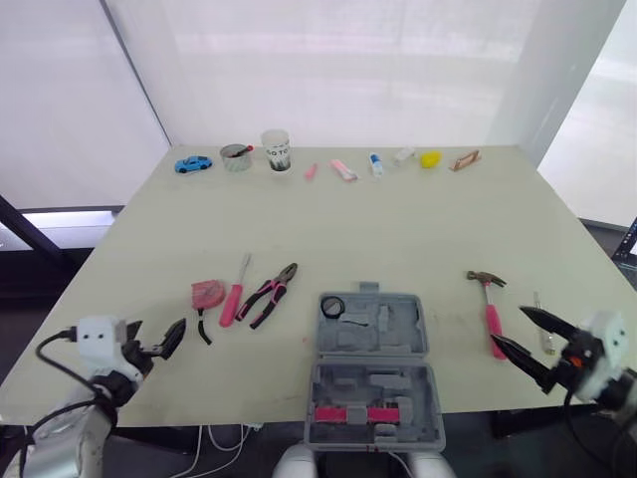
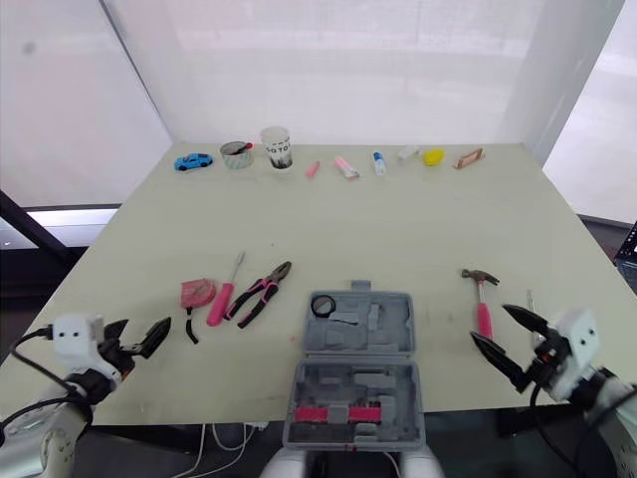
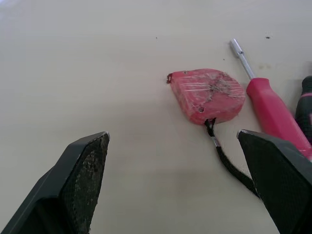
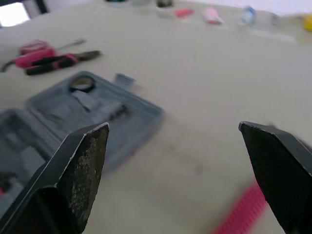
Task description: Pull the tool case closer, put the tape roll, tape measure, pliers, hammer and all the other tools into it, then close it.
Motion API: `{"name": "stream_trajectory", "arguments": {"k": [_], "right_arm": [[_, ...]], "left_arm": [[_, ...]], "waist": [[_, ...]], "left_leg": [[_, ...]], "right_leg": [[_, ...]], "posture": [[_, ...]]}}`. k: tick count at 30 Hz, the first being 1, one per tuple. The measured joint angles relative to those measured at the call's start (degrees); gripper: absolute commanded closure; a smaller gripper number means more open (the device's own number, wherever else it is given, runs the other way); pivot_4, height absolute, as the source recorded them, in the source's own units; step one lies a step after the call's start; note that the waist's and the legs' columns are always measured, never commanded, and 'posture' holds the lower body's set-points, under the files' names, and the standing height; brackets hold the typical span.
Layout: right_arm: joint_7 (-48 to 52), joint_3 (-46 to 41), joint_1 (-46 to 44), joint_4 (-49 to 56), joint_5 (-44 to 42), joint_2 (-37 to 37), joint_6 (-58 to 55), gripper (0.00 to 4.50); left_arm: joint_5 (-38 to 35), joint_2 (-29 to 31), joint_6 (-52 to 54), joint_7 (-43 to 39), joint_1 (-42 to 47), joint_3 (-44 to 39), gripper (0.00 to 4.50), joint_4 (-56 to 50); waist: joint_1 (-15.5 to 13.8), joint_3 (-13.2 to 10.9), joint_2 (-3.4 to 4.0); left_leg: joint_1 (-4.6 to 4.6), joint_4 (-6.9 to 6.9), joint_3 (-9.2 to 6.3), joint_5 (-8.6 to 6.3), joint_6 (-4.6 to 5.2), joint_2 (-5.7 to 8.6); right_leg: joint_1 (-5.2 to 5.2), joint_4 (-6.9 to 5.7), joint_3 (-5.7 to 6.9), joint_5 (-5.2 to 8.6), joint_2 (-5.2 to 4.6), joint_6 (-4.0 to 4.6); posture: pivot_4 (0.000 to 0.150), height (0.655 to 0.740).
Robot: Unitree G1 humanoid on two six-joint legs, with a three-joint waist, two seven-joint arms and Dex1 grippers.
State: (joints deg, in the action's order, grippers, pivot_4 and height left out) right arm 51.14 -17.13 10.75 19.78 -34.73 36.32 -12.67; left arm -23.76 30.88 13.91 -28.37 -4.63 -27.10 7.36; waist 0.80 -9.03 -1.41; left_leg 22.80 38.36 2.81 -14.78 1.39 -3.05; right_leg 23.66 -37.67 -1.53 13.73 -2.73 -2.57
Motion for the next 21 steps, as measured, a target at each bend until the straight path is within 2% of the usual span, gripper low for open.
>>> {"name": "stream_trajectory", "arguments": {"k": [3,5,12,21], "right_arm": [[2.3,4.3,-6.4,3.4,-1.3,1.6,-2.0,0.02],[3.2,5.8,-7.6,3.9,-1.3,1.9,-2.5,0.02],[8.3,10.0,-14.8,1.6,-0.9,2.8,-2.5,0.02],[12.7,13.7,-18.0,-1.3,0.7,2.5,-1.4,0.02]], "left_arm": [[2.4,-0.2,1.0,2.0,2.1,3.0,0.0,0.2],[3.1,-0.4,1.1,2.4,2.2,3.2,0.0,0.8],[5.2,-0.4,1.4,2.3,5.6,5.3,0.0,5.9],[6.4,-0.8,2.5,2.7,7.6,7.0,0.0,6.7]], "waist": [[-0.2,0.0,-0.04],[-0.3,0.0,-0.11],[-0.3,0.0,-0.17],[-0.2,0.0,-0.2]], "left_leg": [[0.01,-0.01,-0.04,0.01,0.0,0.05],[0.12,-0.04,-0.04,-0.01,-0.01,0.04],[0.19,-0.07,-0.07,-0.01,0.0,0.25],[0.16,-0.04,-0.14,-0.01,0.0,0.26]], "right_leg": [[0.0,-0.03,0.06,-0.01,0.09,0.05],[0.01,0.02,0.18,0.01,0.08,0.11],[0.01,0.12,0.23,-0.11,0.02,-0.1],[0.0,0.06,0.2,-0.13,-0.03,-0.12]], "posture": [[0.15,0.74],[0.15,0.74],[0.15,0.74],[0.15,0.74]]}}
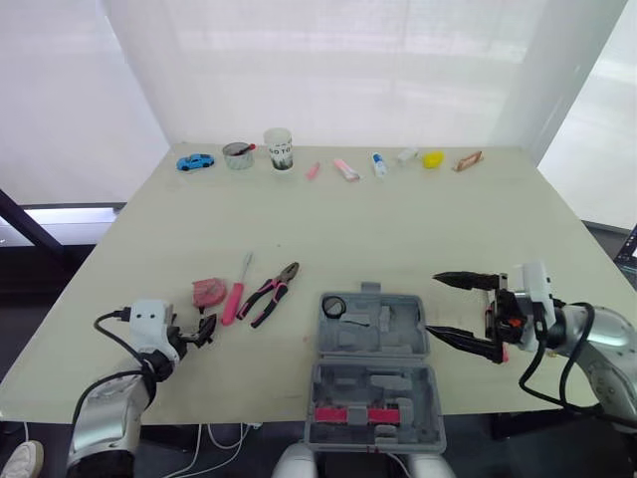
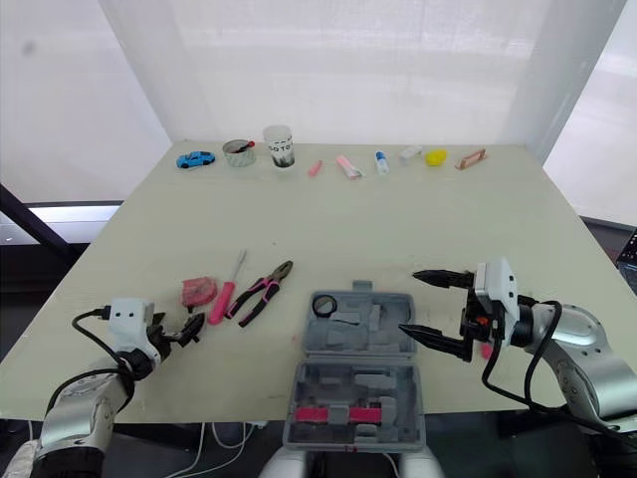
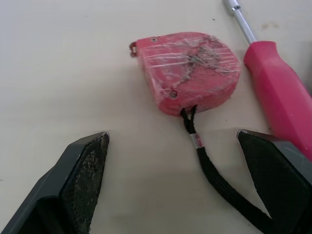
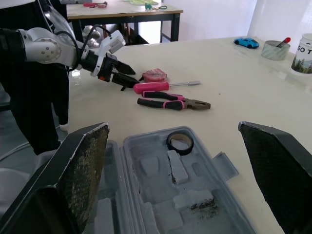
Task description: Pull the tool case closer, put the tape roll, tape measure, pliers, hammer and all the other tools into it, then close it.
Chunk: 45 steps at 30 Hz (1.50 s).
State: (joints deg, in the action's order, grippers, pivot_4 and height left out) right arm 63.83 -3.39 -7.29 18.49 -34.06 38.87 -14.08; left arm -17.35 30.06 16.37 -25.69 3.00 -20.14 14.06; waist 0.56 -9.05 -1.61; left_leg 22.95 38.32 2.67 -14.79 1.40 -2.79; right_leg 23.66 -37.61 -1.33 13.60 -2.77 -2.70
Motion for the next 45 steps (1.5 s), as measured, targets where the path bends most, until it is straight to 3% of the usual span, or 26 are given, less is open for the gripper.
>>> {"name": "stream_trajectory", "arguments": {"k": [4,5,7,9,12,13,16,28,31,32,36,45], "right_arm": [[0.0,1.6,-0.8,-1.3,2.1,-0.8,1.0,0.02],[0.0,2.2,-0.8,-1.7,2.8,-0.9,1.4,0.01],[0.2,2.6,-0.7,-2.0,3.4,-1.2,2.0,0.0],[0.4,2.6,-0.8,-2.6,3.6,-1.6,2.7,0.0],[0.5,2.6,-0.8,-3.4,4.3,-1.9,3.4,0.0],[0.6,2.6,-0.8,-3.7,4.6,-1.9,3.5,0.0],[0.7,2.6,-0.9,-3.8,4.8,-1.9,3.5,0.0],[1.0,3.2,-2.0,-3.7,4.7,-2.3,3.2,0.0],[1.3,3.7,-2.4,-3.7,4.6,-2.6,3.1,0.0],[1.6,4.8,-3.2,-3.8,4.6,-3.3,3.1,0.0],[2.0,5.3,-4.0,-4.1,4.7,-3.7,3.2,0.0],[3.4,6.5,-5.7,-5.7,5.0,-4.8,3.7,0.0]], "left_arm": [[0.3,-0.9,1.9,1.6,0.6,0.5,0.0,-1.5],[0.3,-1.3,2.4,2.0,0.7,0.5,0.25,-2.1],[0.3,-1.7,3.2,2.3,0.9,0.6,0.86,-2.6],[0.3,-1.9,4.1,2.4,1.3,0.6,1.85,-2.8],[0.4,-1.9,4.4,3.2,1.4,0.6,2.77,-2.8],[0.5,-1.9,4.6,3.7,1.4,0.5,3.47,-2.8],[0.5,-1.9,4.6,4.2,1.4,0.5,4.48,-2.8],[-1.0,1.3,6.2,-1.4,-6.0,-0.3,4.48,-8.6],[-2.6,2.5,6.0,-5.2,-8.2,-0.4,4.48,-9.4],[-3.8,4.4,5.7,-10.5,-11.4,0.1,4.48,-11.4],[-6.4,7.7,5.9,-19.3,-17.6,0.7,4.48,-16.2],[-7.7,9.3,5.8,-25.8,-22.4,0.7,4.48,-20.5]], "waist": [[-0.1,0.0,0.0],[0.0,0.0,0.0],[0.0,0.0,0.0],[0.0,0.0,0.0],[0.0,0.0,0.0],[0.0,0.0,0.0],[0.0,0.0,0.0],[0.3,0.0,0.01],[0.3,0.0,0.01],[0.1,0.0,-0.08],[0.3,-0.1,-0.05],[0.1,-0.2,-0.02]], "left_leg": [[0.0,0.0,0.0,0.0,0.0,0.02],[0.0,0.0,-0.01,0.0,0.0,0.02],[0.0,0.0,0.0,0.0,0.0,0.03],[-0.01,0.0,0.01,0.0,0.0,0.04],[-0.02,0.0,0.0,0.0,0.0,0.04],[-0.02,0.0,0.0,0.0,0.0,0.04],[-0.02,0.0,0.0,0.0,0.0,0.04],[-0.06,-0.04,0.01,0.0,0.0,-0.05],[-0.08,-0.03,0.03,0.0,0.0,-0.26],[-0.06,0.0,0.04,0.0,-0.01,-0.27],[-0.06,-0.06,0.12,-0.01,-0.02,-0.29],[-0.01,-0.08,0.09,-0.01,-0.01,-0.28]], "right_leg": [[0.0,-0.02,0.01,0.0,0.0,-0.01],[0.0,-0.03,0.01,-0.01,-0.01,-0.01],[0.0,-0.03,0.0,-0.01,-0.01,-0.02],[0.0,-0.04,0.0,-0.01,-0.01,-0.02],[-0.01,-0.04,0.0,-0.01,-0.01,-0.02],[-0.01,-0.05,-0.01,-0.01,-0.01,-0.02],[-0.01,-0.04,-0.01,-0.01,-0.01,-0.02],[0.01,-0.05,-0.06,0.02,-0.03,0.04],[0.02,-0.05,-0.06,0.13,-0.03,0.23],[0.03,-0.07,-0.05,0.14,-0.03,0.25],[0.05,0.04,-0.1,0.14,-0.16,0.26],[0.07,0.09,-0.04,0.15,-0.21,0.27]], "posture": [[0.15,0.74],[0.15,0.74],[0.15,0.74],[0.15,0.74],[0.15,0.74],[0.15,0.74],[0.15,0.74],[0.15,0.74],[0.15,0.74],[0.15,0.74],[0.15,0.74],[0.15,0.74]]}}
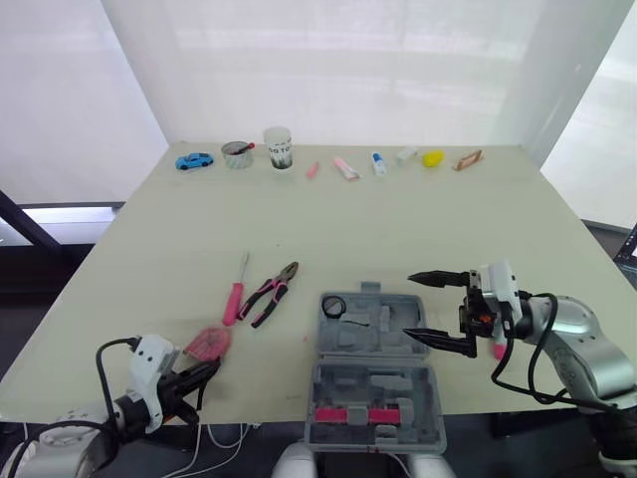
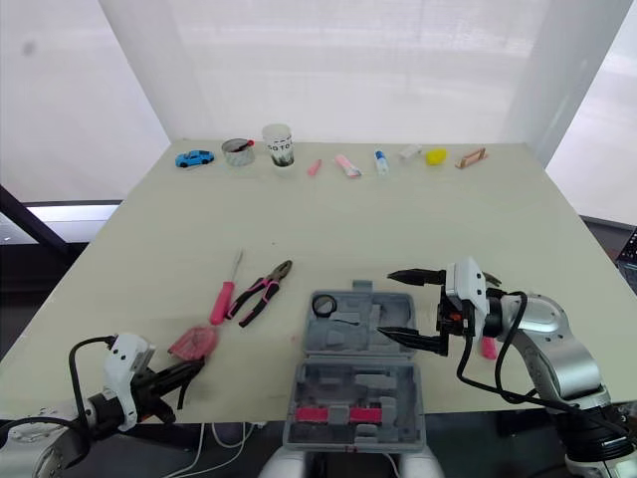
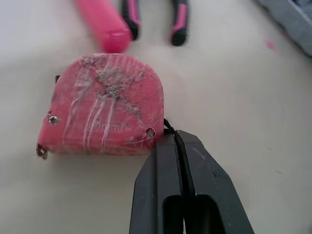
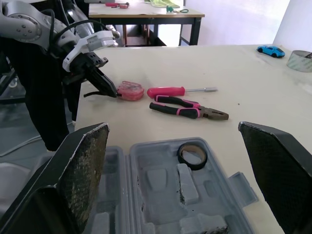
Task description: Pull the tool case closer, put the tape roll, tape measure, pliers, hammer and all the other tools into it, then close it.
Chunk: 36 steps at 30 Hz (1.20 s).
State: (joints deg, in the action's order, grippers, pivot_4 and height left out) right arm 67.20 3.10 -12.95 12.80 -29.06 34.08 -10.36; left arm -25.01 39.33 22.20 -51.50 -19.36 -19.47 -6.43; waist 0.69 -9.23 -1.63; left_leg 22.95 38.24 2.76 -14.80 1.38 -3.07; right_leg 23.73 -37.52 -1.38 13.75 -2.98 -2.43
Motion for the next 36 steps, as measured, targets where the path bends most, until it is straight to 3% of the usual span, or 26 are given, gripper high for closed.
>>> {"name": "stream_trajectory", "arguments": {"k": [17,20,22,23,24,27,28,36], "right_arm": [[5.8,1.5,0.0,-0.4,0.9,1.8,0.7,0.0],[6.1,1.6,-0.3,-0.6,1.0,1.6,0.7,0.0],[6.2,1.6,-1.1,-1.1,1.1,1.5,0.8,0.0],[6.2,1.6,-1.4,-1.4,1.1,1.5,1.0,0.0],[6.3,1.6,-1.5,-1.7,1.2,1.5,1.1,0.0],[6.5,1.7,-1.6,-2.5,1.4,1.5,1.8,0.0],[6.6,1.7,-1.7,-2.7,1.4,1.5,1.9,0.0],[7.1,1.7,-2.2,-4.0,2.1,1.1,2.7,0.0]], "left_arm": [[2.4,2.4,-7.5,-7.6,-7.4,-0.3,4.48,0.7],[1.2,2.1,-7.5,-7.7,-7.6,-1.1,3.63,1.1],[-0.9,1.7,-7.4,-8.8,-7.8,-2.3,2.75,0.6],[-3.1,1.5,-7.3,-10.3,-8.4,-2.9,2.1,-0.7],[-4.5,1.4,-7.1,-11.2,-8.8,-3.0,1.84,-1.8],[-7.5,1.6,-6.0,-13.9,-11.2,-3.2,0.34,-6.0],[-7.8,2.1,-6.0,-14.8,-12.1,-3.4,0.06,-6.7],[-4.4,3.6,-12.0,-15.7,-7.0,-5.1,0.06,-1.8]], "waist": [[0.0,0.0,0.03],[0.0,0.0,0.02],[0.0,-0.1,0.02],[0.0,-0.1,0.0],[0.0,-0.1,0.01],[0.0,-0.1,0.02],[0.0,-0.1,0.03],[-0.2,-0.2,0.13]], "left_leg": [[0.01,-0.03,0.0,0.0,0.0,-0.02],[0.02,-0.03,-0.03,0.0,0.0,-0.03],[0.02,-0.02,-0.03,0.0,0.0,-0.03],[0.02,-0.02,-0.03,0.0,0.0,-0.04],[0.03,-0.03,-0.02,-0.01,-0.01,-0.03],[0.05,-0.06,-0.02,-0.01,-0.01,-0.03],[0.06,-0.07,-0.02,-0.01,-0.01,-0.03],[0.05,-0.05,-0.03,0.0,0.0,0.01]], "right_leg": [[0.09,0.02,0.0,0.02,-0.09,0.02],[0.1,0.01,0.02,0.02,-0.11,0.02],[0.1,0.01,0.03,0.02,-0.14,0.02],[0.1,0.02,0.03,0.02,-0.16,0.02],[0.1,0.04,0.03,0.02,-0.18,0.02],[0.09,0.12,0.03,0.02,-0.17,0.02],[0.09,0.12,0.03,0.02,-0.14,0.03],[0.1,0.1,0.08,0.02,0.13,0.03]], "posture": [[0.15,0.74],[0.15,0.74],[0.15,0.74],[0.15,0.74],[0.15,0.74],[0.15,0.74],[0.15,0.74],[0.15,0.74]]}}
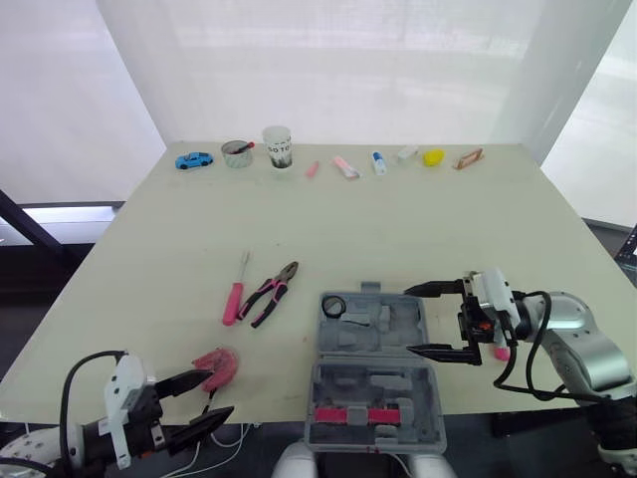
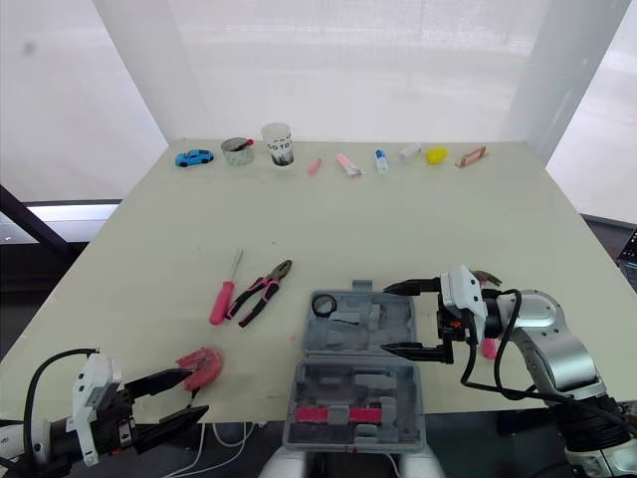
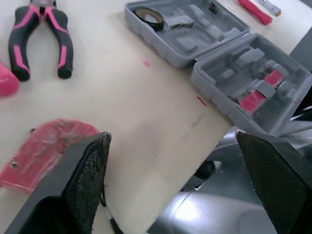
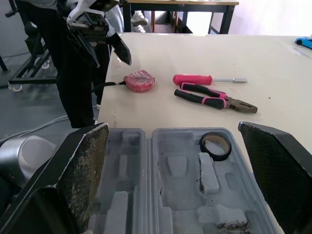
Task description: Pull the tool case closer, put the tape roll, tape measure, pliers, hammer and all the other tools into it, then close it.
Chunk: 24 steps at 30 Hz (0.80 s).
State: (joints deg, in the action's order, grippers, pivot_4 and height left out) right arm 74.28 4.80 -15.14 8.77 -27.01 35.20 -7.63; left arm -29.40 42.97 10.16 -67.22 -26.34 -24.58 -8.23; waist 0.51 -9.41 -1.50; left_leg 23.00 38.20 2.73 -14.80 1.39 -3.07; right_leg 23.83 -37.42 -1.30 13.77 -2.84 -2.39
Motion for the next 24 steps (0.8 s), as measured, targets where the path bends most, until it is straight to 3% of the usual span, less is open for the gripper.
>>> {"name": "stream_trajectory", "arguments": {"k": [5,12,24], "right_arm": [[-0.5,0.3,-0.3,-0.6,0.6,-1.3,1.4,0.0],[-1.2,0.7,-0.3,-0.7,1.0,-1.8,1.7,0.0],[-1.2,0.7,-0.6,-0.3,1.0,-1.7,1.7,0.0]], "left_arm": [[6.1,3.8,-5.7,-0.8,6.1,2.4,0.06,7.9],[12.0,4.8,-10.1,-0.4,13.3,7.4,0.06,15.9],[15.8,4.7,-12.9,0.7,19.3,13.3,0.06,24.1]], "waist": [[0.2,0.0,0.04],[0.1,0.0,0.04],[0.2,0.0,0.04]], "left_leg": [[0.01,-0.01,0.05,0.0,0.0,-0.01],[0.02,-0.01,0.1,0.0,0.0,-0.01],[0.0,0.01,0.14,0.0,0.0,-0.02]], "right_leg": [[-0.03,0.0,-0.04,0.0,0.05,0.0],[-0.03,-0.03,-0.01,-0.01,0.06,-0.01],[-0.02,-0.17,0.0,-0.01,0.08,-0.01]], "posture": [[0.15,0.74],[0.15,0.74],[0.15,0.74]]}}
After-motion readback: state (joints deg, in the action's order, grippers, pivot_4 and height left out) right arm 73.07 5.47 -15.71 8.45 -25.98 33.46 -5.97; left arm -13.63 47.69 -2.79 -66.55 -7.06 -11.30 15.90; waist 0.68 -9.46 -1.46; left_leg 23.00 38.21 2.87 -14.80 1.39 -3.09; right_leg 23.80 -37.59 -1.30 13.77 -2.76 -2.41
